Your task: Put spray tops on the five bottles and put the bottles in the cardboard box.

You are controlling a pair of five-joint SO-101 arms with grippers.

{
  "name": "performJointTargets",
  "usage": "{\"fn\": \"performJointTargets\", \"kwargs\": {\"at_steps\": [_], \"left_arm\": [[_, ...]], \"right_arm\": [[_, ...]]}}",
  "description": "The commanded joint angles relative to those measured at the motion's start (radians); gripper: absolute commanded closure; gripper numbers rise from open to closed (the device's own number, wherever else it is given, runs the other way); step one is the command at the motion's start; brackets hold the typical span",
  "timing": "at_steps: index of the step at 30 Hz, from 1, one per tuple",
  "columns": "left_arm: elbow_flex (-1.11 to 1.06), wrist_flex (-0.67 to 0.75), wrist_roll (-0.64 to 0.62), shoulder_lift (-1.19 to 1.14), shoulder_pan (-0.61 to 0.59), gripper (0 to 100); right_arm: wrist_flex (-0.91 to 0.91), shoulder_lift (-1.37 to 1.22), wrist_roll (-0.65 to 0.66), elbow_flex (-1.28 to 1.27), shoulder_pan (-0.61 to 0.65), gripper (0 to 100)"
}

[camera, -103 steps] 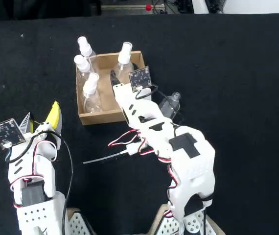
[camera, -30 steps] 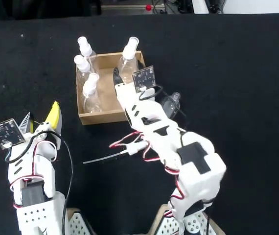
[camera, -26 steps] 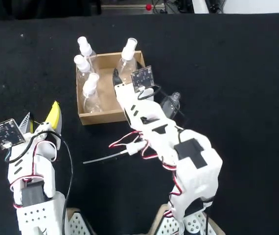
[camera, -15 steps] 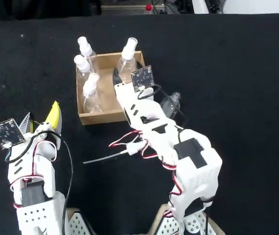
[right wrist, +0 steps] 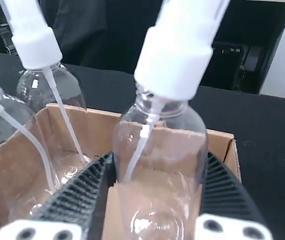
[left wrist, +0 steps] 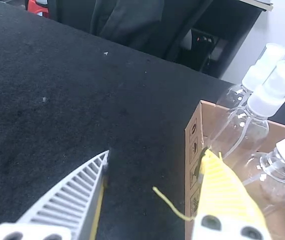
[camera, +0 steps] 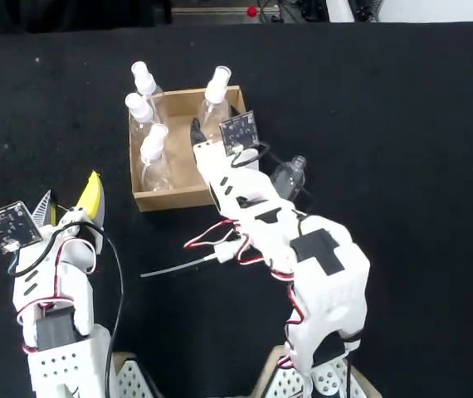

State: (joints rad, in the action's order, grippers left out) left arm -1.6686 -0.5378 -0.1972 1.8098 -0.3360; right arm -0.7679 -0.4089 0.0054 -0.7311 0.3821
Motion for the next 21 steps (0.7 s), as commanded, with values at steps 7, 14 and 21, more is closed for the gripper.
{"fn": "performJointTargets", "kwargs": {"at_steps": [7,14,21], "left_arm": [[-0.004,0.017,0.008,0.011,-0.013,73],[-0.004,0.017,0.008,0.011,-0.013,73],[-0.004,0.017,0.008,0.011,-0.013,73]], "right_arm": [[-0.002,-0.015,0.005,0.076,0.015,78.3],[-0.003,-0.047,0.005,0.094,0.017,78.3],[-0.002,-0.045,0.005,0.093,0.017,77.9]]}}
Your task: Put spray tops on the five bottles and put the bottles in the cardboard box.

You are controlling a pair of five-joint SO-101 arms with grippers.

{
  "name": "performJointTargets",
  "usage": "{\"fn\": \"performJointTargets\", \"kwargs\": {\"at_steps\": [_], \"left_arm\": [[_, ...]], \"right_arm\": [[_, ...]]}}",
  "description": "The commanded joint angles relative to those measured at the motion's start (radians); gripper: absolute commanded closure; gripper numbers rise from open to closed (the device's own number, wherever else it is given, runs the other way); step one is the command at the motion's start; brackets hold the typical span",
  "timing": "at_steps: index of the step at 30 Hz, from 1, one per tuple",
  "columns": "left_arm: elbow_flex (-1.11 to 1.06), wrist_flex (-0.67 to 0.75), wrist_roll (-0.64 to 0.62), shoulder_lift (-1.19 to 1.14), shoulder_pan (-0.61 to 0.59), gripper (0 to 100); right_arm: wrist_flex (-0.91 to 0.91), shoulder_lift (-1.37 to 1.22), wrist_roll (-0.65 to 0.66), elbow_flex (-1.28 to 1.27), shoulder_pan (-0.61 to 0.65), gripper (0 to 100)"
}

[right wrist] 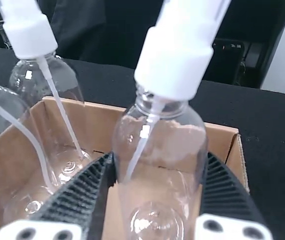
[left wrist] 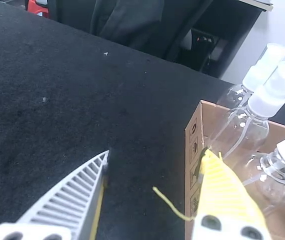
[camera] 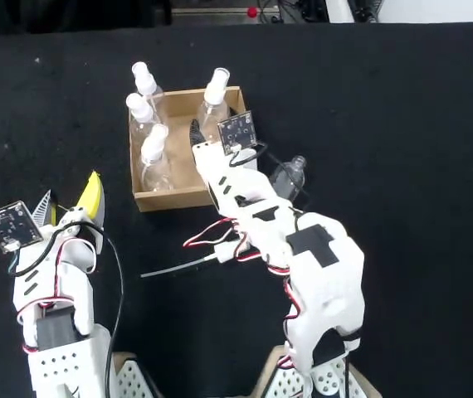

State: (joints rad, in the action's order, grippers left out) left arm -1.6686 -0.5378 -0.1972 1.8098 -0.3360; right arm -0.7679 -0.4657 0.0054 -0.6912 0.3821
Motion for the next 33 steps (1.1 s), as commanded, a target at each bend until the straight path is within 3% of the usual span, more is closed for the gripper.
{"fn": "performJointTargets", "kwargs": {"at_steps": [1,29,33], "left_arm": [[-0.004,0.017,0.008,0.011,-0.013,73],[-0.004,0.017,0.008,0.011,-0.013,73],[-0.004,0.017,0.008,0.011,-0.013,73]], "right_arm": [[0.0,0.012,0.005,0.053,0.018,77.9],[-0.002,0.013,0.006,0.056,0.057,77.6],[0.002,0.013,0.006,0.053,0.055,71.7]]}}
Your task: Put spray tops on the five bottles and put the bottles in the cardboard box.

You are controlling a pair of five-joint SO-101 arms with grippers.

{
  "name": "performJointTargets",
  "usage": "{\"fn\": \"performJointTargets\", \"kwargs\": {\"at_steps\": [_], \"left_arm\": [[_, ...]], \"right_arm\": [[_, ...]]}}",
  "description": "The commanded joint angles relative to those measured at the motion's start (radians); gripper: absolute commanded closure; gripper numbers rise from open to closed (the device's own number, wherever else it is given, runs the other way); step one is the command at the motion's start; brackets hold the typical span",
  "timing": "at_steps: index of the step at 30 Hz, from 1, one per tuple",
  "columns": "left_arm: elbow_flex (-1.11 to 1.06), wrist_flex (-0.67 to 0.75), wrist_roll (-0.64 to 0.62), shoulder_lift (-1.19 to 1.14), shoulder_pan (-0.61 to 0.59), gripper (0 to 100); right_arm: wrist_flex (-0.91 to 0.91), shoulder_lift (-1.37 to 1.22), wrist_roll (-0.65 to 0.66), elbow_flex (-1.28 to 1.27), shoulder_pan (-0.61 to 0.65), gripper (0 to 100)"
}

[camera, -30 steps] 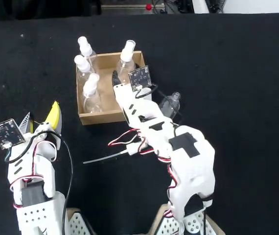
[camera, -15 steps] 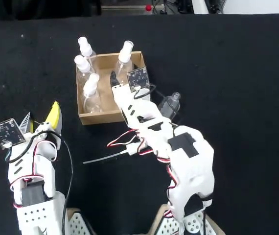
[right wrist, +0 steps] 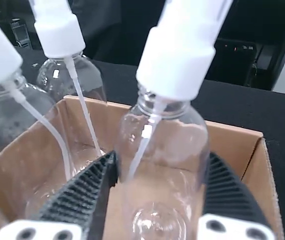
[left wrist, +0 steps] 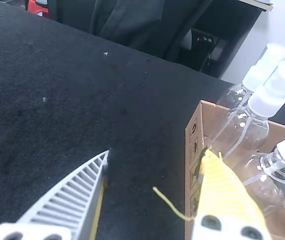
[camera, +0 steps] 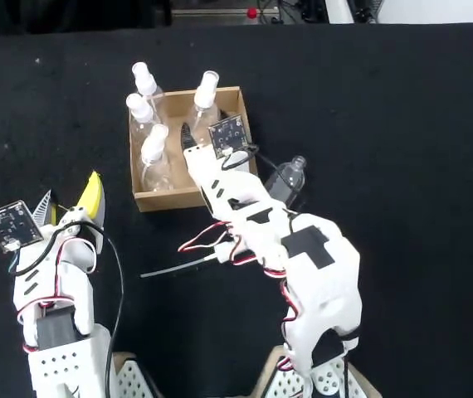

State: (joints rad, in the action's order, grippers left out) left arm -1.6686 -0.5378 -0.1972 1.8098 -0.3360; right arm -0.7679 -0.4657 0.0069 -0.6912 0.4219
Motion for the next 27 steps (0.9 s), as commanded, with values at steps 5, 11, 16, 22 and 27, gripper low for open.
{"fn": "performJointTargets", "kwargs": {"at_steps": [5,11,16,22,27], "left_arm": [[-0.004,0.017,0.008,0.011,-0.013,73],[-0.004,0.017,0.008,0.011,-0.013,73],[-0.004,0.017,0.008,0.011,-0.013,73],[-0.004,0.018,0.008,0.011,-0.013,73],[-0.004,0.02,0.008,0.011,-0.013,73]], "right_arm": [[0.002,0.013,0.005,0.053,0.017,71.1],[0.002,0.015,0.005,0.05,0.017,70.9],[0.0,0.015,0.005,0.05,0.017,70.8],[0.003,0.104,0.005,-0.005,0.02,70.8],[0.003,0.124,0.005,-0.027,0.023,70.9]]}}
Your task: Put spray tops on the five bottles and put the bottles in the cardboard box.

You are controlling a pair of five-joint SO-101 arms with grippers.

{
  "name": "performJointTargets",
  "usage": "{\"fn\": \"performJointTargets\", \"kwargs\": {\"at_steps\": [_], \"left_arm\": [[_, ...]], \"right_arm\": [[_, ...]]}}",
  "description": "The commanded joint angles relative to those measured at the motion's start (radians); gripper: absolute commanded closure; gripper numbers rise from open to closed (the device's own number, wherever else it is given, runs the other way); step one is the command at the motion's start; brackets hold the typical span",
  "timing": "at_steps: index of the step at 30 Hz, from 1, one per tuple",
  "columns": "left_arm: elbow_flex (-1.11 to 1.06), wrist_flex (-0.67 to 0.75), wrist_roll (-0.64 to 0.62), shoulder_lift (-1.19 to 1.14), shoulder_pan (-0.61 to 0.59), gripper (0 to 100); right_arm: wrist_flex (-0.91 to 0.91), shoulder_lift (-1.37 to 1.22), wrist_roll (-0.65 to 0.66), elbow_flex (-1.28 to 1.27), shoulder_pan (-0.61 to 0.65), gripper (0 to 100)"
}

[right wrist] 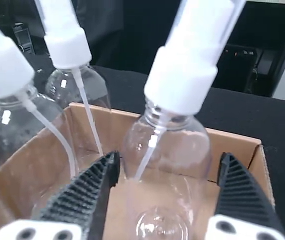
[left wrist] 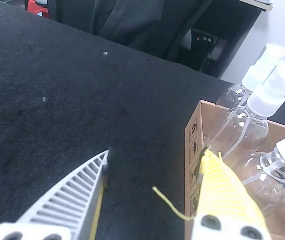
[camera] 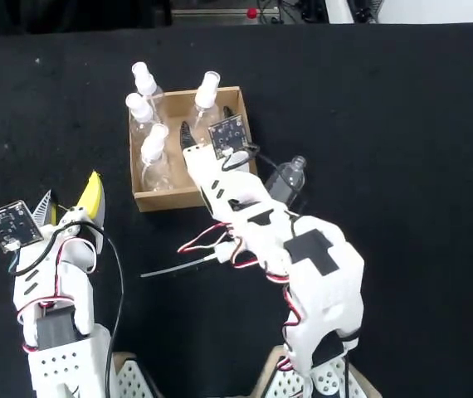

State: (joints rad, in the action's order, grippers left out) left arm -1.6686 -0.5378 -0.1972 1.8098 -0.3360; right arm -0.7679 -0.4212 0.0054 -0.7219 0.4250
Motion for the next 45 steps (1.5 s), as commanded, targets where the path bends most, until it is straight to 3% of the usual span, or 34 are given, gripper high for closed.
{"fn": "performJointTargets", "kwargs": {"at_steps": [1,27,45], "left_arm": [[-0.004,0.02,0.008,0.011,-0.013,73],[-0.004,0.02,0.009,0.011,-0.013,73],[-0.005,0.017,0.06,0.011,-0.012,73]], "right_arm": [[0.003,0.079,0.006,0.004,0.02,71.0],[0.025,0.407,0.005,-0.286,0.015,71.2],[1.214,1.221,-0.002,-0.194,-0.184,71.2]]}}
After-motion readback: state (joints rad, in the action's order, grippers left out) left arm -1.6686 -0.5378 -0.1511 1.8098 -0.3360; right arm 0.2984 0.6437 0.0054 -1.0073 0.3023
